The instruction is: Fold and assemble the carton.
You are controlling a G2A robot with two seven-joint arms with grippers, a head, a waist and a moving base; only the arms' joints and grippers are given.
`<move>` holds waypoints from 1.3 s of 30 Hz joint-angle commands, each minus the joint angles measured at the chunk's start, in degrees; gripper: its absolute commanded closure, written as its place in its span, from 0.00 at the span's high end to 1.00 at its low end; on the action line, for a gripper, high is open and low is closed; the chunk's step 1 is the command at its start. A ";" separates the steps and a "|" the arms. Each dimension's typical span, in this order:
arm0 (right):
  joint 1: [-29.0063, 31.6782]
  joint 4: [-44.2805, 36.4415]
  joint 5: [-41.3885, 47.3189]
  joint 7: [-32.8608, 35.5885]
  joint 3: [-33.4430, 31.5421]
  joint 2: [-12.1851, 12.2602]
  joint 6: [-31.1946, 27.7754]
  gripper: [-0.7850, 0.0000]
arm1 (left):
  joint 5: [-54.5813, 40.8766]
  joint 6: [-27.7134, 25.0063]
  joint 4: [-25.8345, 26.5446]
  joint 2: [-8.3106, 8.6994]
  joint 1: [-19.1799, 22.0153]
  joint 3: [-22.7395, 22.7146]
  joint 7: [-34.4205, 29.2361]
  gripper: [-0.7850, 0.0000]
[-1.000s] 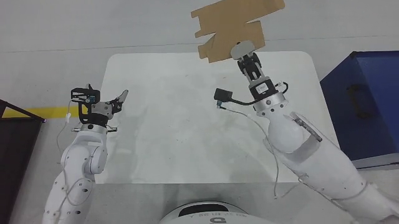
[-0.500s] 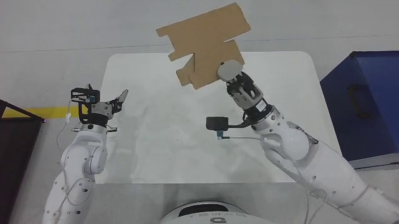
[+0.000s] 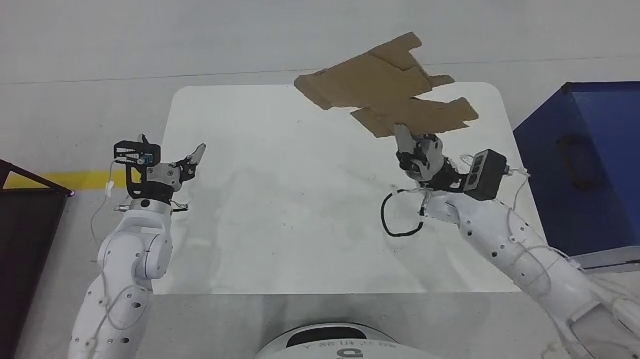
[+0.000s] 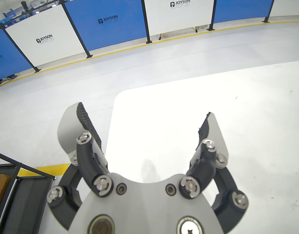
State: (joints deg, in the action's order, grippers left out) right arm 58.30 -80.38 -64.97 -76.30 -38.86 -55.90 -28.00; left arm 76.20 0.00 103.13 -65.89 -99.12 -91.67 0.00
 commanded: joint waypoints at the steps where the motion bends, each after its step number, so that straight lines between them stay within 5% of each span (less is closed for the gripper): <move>1: -0.52 0.81 -1.06 -0.06 0.46 -0.27 0.07 0.00 | 0.00 0.00 0.00 0.00 0.00 0.00 0.00 1.00; 10: -0.52 0.81 -1.06 -0.06 0.46 -0.27 0.07 0.00 | -3.11 -2.66 0.01 -0.08 0.84 0.50 -0.92 1.00; 17: -1.01 2.72 4.49 5.11 -0.39 -1.49 -4.98 0.00 | -37.76 -34.61 -12.25 -0.05 16.43 7.10 -23.10 1.00; 22: -2.34 5.42 10.92 8.73 -0.34 -3.11 -8.71 0.00 | -60.47 -44.43 -20.17 -0.10 26.36 14.82 -42.21 1.00; 25: -1.60 3.43 11.77 8.54 -0.89 -3.67 -8.53 0.00 | -67.46 -46.33 -23.33 0.18 30.66 16.63 -49.36 1.00; 32: -0.46 2.27 12.11 8.50 -2.32 -3.60 -8.49 0.00 | -67.86 -46.65 -23.19 0.19 30.83 16.70 -49.25 1.00; 36: 0.83 0.83 14.36 9.84 -3.10 -3.79 -9.16 0.00 | -90.59 -47.65 -25.41 0.11 31.38 20.65 -56.63 1.00; 39: 0.77 1.80 19.05 14.45 -3.44 -4.36 -11.06 0.00 | -107.30 -43.42 -24.76 0.46 34.26 25.02 -60.90 1.00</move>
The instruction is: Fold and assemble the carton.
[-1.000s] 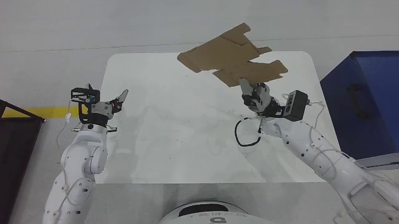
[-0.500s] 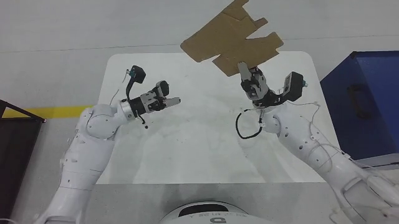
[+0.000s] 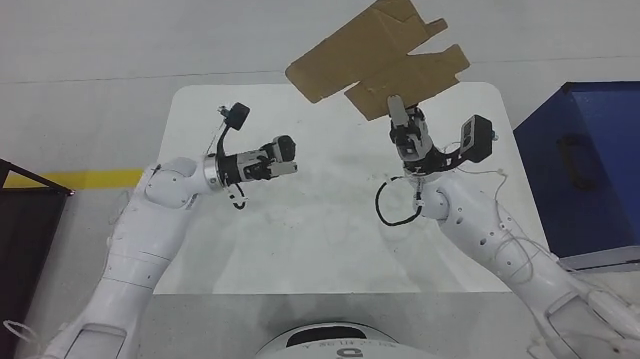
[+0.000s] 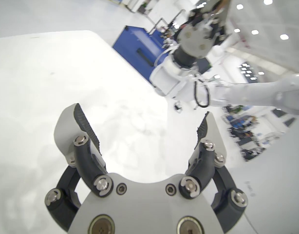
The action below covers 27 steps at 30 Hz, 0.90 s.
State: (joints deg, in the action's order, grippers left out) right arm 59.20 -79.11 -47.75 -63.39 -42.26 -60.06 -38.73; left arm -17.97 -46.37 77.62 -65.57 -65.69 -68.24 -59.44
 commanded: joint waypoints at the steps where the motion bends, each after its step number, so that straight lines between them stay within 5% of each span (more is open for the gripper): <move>1: -0.27 0.87 3.03 2.82 0.02 -0.40 -0.35 0.00 | -17.28 4.01 1.28 0.25 1.27 2.40 -2.51 1.00; 10: 0.21 1.16 5.02 4.35 0.96 -0.67 -1.14 0.00 | -19.74 4.31 2.22 0.09 1.87 3.34 -2.81 1.00; 13: -2.61 2.94 16.74 13.85 3.43 -2.80 -1.36 0.00 | -24.56 5.38 0.57 -0.73 6.86 8.76 -3.89 0.82; 19: -4.69 5.76 20.61 18.30 4.36 -5.30 -1.98 0.00 | -18.90 -0.42 -2.41 -1.36 11.65 16.42 1.92 0.78; 27: -3.91 6.89 20.28 18.84 2.42 -6.90 -4.22 0.00 | -16.68 -7.02 -9.47 -0.59 15.08 20.31 8.54 0.71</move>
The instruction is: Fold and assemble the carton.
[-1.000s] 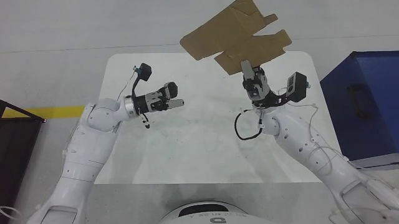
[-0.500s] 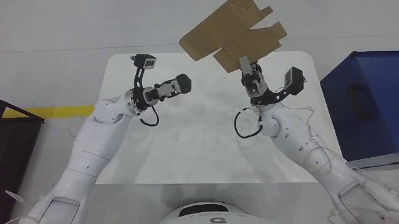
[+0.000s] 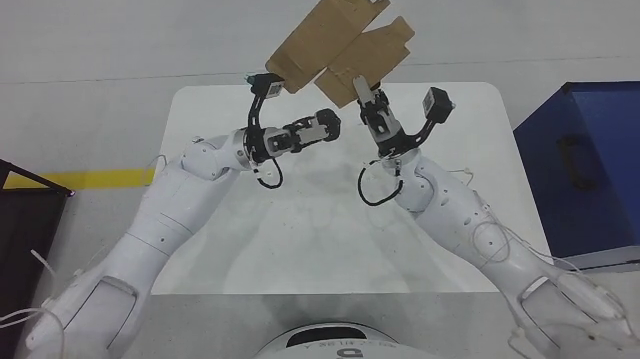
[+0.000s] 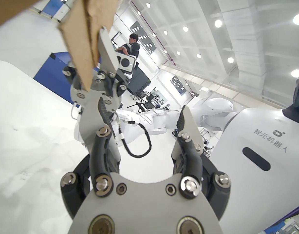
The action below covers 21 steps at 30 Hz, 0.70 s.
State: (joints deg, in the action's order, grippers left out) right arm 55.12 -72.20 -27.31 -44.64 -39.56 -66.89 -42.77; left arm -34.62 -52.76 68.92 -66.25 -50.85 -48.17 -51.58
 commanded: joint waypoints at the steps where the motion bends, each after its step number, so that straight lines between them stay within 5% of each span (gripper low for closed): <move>1: 0.45 -0.12 -0.24 0.25 -0.61 -0.18 -0.44 0.00 | 0.11 -1.34 -1.56 0.22 0.52 0.48 1.39 0.70; 6: 1.78 -0.82 -0.72 2.85 -1.84 -0.69 -0.73 0.00 | 0.36 -4.02 -4.33 0.62 1.78 1.81 4.07 0.64; 10: 2.49 -1.46 -0.84 5.51 -2.54 -1.16 -0.17 0.00 | 1.39 -5.24 -6.13 0.73 2.77 2.35 5.30 0.41; 21: 3.45 -1.44 -1.42 10.05 -4.07 -2.71 0.40 0.00 | 2.16 -5.24 -6.84 0.30 2.81 1.33 5.30 0.32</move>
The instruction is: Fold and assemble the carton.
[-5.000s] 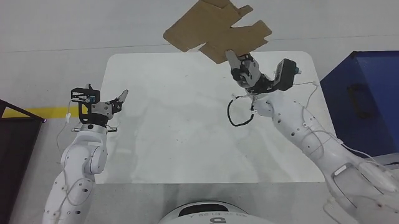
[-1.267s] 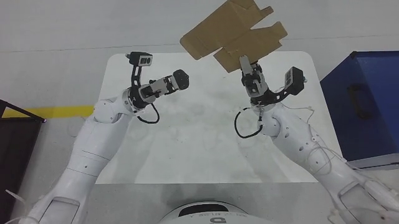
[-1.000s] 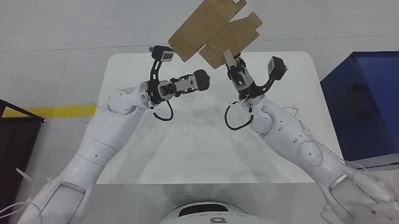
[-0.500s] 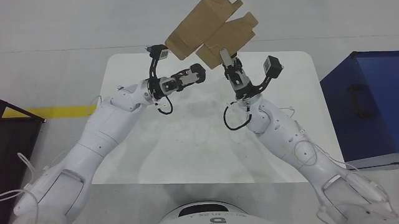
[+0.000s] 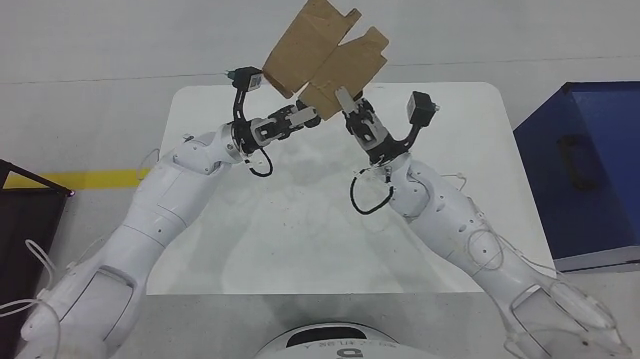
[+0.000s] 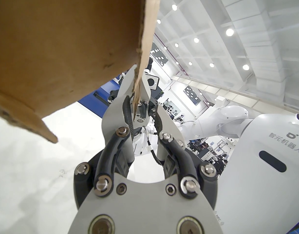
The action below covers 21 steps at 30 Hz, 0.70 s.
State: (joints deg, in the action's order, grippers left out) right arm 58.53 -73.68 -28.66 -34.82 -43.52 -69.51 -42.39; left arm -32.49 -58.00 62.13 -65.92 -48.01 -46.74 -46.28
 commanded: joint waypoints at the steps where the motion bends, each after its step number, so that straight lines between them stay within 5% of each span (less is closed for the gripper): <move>1: 0.13 0.08 -0.14 0.47 -0.28 -0.23 -0.02 0.00 | 0.15 0.00 -0.02 -0.09 -0.07 -0.21 0.00 0.32; 5: 0.43 0.30 -0.53 1.55 -0.88 -0.73 -0.10 0.00 | 0.63 0.00 0.03 -0.30 -0.27 -0.62 0.00 0.34; 7: 0.58 0.39 -0.78 2.08 -1.17 -0.98 -0.07 0.00 | 1.12 0.00 -0.02 -0.40 -0.32 -0.89 0.00 0.22; 9: 0.74 0.44 -0.92 2.55 -1.47 -1.21 -0.14 0.00 | 1.37 0.00 0.01 -0.51 -0.46 -1.14 0.00 0.01; 21: 1.67 0.64 -2.30 5.16 -3.47 -2.39 -0.75 0.00 | 4.49 0.00 -1.67 -1.16 -0.94 -3.19 0.90 0.00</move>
State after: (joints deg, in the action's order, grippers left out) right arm 60.12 -73.03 -30.85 -29.78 -46.83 -71.84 -43.12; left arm -28.52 -58.00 60.60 -67.03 -48.96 -49.78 -45.68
